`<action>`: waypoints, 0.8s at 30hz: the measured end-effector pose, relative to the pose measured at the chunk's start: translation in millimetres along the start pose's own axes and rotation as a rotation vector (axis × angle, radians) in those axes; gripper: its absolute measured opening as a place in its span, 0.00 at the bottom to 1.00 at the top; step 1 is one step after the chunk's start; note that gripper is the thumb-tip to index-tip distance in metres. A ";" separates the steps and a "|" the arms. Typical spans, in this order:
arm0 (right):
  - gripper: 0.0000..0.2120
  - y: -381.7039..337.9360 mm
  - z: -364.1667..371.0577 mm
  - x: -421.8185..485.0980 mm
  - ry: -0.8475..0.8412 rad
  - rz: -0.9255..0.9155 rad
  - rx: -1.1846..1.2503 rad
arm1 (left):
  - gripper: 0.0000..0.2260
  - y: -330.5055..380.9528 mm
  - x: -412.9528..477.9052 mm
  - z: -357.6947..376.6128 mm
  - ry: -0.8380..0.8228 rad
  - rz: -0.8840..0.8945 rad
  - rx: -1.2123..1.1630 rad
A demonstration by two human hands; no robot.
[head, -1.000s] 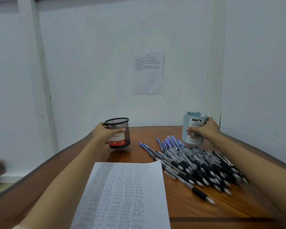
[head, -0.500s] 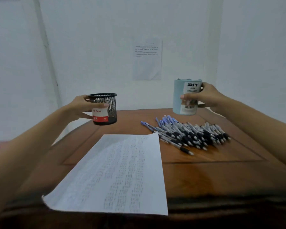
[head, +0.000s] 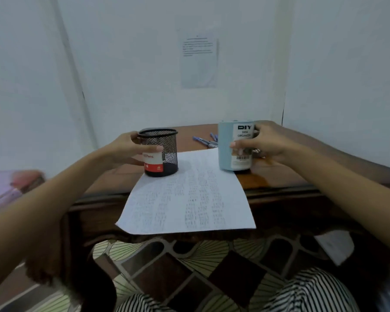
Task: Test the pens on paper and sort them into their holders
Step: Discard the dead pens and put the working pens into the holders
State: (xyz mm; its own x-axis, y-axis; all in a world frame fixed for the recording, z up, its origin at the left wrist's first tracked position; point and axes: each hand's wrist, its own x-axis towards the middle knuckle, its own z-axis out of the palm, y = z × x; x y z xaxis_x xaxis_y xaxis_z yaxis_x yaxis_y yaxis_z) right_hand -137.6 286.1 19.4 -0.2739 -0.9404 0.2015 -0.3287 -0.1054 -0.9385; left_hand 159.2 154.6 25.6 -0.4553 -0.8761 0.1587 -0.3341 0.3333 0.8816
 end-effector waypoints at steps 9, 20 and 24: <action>0.31 7.3 0.7 2.4 0.015 0.009 0.063 | 0.46 -8.5 -8.3 15.6 -0.053 0.093 -0.105; 0.31 14.8 -11.3 9.6 0.020 0.005 0.100 | 0.49 -13.2 6.8 9.0 -0.126 0.025 -0.074; 0.31 14.9 -11.3 12.5 0.018 -0.009 0.056 | 0.52 -21.6 18.2 -1.9 -0.069 -0.030 -0.073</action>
State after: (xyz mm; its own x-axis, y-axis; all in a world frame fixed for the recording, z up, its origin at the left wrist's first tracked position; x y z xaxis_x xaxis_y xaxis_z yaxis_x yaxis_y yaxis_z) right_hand -156.1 276.4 11.1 -0.2871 -0.9336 0.2145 -0.2801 -0.1323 -0.9508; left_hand 159.7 130.7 10.4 -0.5024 -0.8584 0.1033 -0.2886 0.2792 0.9158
